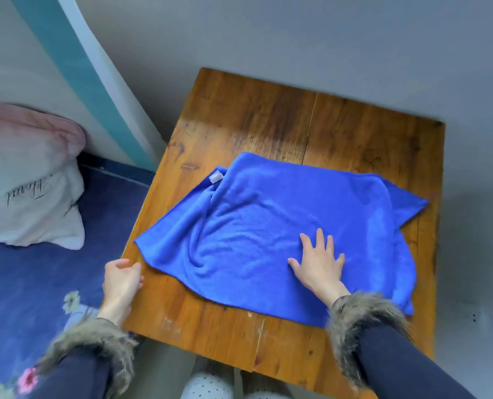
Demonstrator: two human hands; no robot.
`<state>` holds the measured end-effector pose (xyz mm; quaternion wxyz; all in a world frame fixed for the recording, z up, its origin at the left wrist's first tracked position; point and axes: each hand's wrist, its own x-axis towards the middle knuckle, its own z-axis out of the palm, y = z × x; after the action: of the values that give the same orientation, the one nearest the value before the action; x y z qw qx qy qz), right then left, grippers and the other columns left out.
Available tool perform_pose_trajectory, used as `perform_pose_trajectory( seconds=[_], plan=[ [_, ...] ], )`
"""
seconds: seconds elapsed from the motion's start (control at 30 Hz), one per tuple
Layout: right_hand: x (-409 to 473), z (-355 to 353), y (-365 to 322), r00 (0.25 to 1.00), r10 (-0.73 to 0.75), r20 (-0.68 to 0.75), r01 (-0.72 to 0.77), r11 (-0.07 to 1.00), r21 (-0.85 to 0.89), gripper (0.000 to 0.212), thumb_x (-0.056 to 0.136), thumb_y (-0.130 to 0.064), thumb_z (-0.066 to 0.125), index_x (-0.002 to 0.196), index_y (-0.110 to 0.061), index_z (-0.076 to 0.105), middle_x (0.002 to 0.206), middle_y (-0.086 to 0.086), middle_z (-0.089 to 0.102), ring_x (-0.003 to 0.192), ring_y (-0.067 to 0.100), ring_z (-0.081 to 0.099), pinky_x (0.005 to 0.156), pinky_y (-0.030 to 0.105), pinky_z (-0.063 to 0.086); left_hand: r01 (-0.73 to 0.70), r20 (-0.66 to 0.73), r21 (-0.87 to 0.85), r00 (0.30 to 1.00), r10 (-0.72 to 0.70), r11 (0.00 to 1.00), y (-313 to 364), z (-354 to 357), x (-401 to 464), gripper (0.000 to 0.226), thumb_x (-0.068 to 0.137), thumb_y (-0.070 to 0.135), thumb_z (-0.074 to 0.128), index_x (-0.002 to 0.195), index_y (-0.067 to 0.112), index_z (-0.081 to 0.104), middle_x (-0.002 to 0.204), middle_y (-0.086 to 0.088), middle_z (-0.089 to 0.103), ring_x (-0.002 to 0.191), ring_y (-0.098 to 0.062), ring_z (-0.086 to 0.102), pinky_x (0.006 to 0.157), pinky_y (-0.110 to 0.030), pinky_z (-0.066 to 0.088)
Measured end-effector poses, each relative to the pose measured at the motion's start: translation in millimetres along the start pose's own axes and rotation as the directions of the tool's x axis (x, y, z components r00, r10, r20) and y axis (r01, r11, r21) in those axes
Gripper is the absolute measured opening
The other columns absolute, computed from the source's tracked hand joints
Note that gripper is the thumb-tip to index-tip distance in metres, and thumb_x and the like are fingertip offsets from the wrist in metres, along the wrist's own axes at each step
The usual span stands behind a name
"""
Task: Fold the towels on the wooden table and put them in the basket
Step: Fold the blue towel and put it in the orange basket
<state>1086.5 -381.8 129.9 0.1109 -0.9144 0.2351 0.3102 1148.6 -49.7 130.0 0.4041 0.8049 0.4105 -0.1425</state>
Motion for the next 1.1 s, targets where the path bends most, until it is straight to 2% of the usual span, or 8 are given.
perform_pose_trajectory(
  seconds=[0.07, 0.17, 0.27, 0.37, 0.6, 0.9, 1.03, 1.1],
  plan=[
    [5, -5, -10, 0.999, -0.009, -0.039, 0.009, 1.0, -0.005, 0.059, 0.093, -0.046, 0.043, 0.143, -0.019, 0.023, 0.157, 0.008, 0.001, 0.144, 0.03, -0.004, 0.111, 0.057, 0.016, -0.095, -0.068, 0.166, 0.992, 0.108, 0.981, 9, -2, 0, 0.033, 0.088, 0.009, 0.048, 0.121, 0.005, 0.047, 0.113, -0.015, 0.056, 0.111, -0.034, 0.05, 0.095, -0.041, 0.04],
    [16, -11, -32, 0.993, -0.078, -0.091, 0.077, 0.997, -0.014, 0.06, 0.095, -0.043, 0.04, 0.146, -0.019, 0.019, 0.157, 0.007, 0.0, 0.145, 0.029, -0.005, 0.112, 0.055, 0.015, -0.414, 0.002, 0.261, 0.903, 0.429, 0.872, 33, 14, 8, 0.029, 0.087, 0.002, 0.045, 0.115, 0.001, 0.052, 0.113, -0.02, 0.053, 0.108, -0.037, 0.049, 0.095, -0.041, 0.035],
    [30, -18, -60, 0.981, -0.144, -0.129, 0.144, 0.99, -0.013, 0.061, 0.096, -0.042, 0.039, 0.148, -0.025, 0.013, 0.158, 0.005, -0.004, 0.144, 0.03, -0.006, 0.113, 0.055, 0.016, -0.738, 0.18, 0.342, 0.659, 0.73, 0.582, 65, 45, 23, 0.031, 0.083, -0.006, 0.048, 0.112, 0.0, 0.057, 0.111, -0.02, 0.057, 0.104, -0.039, 0.051, 0.093, -0.04, 0.037],
    [46, -20, -81, 0.979, -0.146, -0.144, 0.149, 0.989, 0.008, 0.064, 0.095, -0.043, 0.04, 0.149, -0.029, 0.007, 0.157, 0.004, -0.009, 0.144, 0.032, -0.008, 0.111, 0.057, 0.016, -0.869, 0.31, 0.282, 0.484, 0.818, 0.407, 103, 79, 32, 0.036, 0.084, -0.005, 0.05, 0.119, 0.002, 0.055, 0.117, -0.017, 0.057, 0.103, -0.037, 0.052, 0.09, -0.043, 0.041],
    [52, -9, -87, 0.996, -0.07, -0.054, 0.071, 0.997, 0.005, 0.074, 0.093, -0.046, 0.044, 0.149, -0.029, -0.003, 0.155, 0.004, -0.02, 0.143, 0.034, -0.013, 0.112, 0.058, 0.013, -0.844, 0.47, 0.237, 0.532, 0.704, 0.481, 163, 134, 57, 0.022, 0.09, 0.023, 0.055, 0.095, 0.006, 0.067, 0.099, -0.015, 0.064, 0.097, -0.033, 0.054, 0.085, -0.042, 0.042],
    [55, -9, -93, 1.0, -0.004, -0.027, 0.005, 0.999, 0.044, 0.078, 0.092, -0.044, 0.049, 0.148, -0.033, -0.005, 0.155, 0.0, -0.023, 0.143, 0.031, -0.016, 0.113, 0.06, 0.012, -0.71, 0.168, 0.088, 0.701, 0.693, 0.698, 188, 86, 137, 0.021, 0.089, 0.017, 0.046, 0.104, 0.013, 0.061, 0.101, -0.012, 0.064, 0.095, -0.031, 0.057, 0.083, -0.034, 0.041],
    [54, -11, -96, 1.0, 0.015, -0.015, -0.014, 0.999, 0.05, 0.079, 0.091, -0.043, 0.05, 0.148, -0.033, -0.004, 0.155, -0.001, -0.023, 0.143, 0.03, -0.016, 0.112, 0.06, 0.013, -0.734, 0.247, 0.246, 0.679, 0.691, 0.633, 185, 80, 150, 0.034, 0.092, 0.017, 0.042, 0.126, 0.018, 0.051, 0.117, -0.017, 0.051, 0.107, -0.033, 0.05, 0.092, -0.037, 0.037],
    [54, -13, -97, 1.0, 0.023, -0.013, -0.022, 0.998, 0.058, 0.079, 0.091, -0.042, 0.051, 0.148, -0.033, -0.004, 0.155, -0.002, -0.023, 0.143, 0.03, -0.016, 0.112, 0.06, 0.013, -0.793, 0.271, 0.33, 0.599, 0.754, 0.512, 174, 80, 141, 0.04, 0.094, 0.019, 0.043, 0.134, 0.015, 0.043, 0.122, -0.018, 0.045, 0.11, -0.035, 0.045, 0.093, -0.043, 0.036]
  ],
)
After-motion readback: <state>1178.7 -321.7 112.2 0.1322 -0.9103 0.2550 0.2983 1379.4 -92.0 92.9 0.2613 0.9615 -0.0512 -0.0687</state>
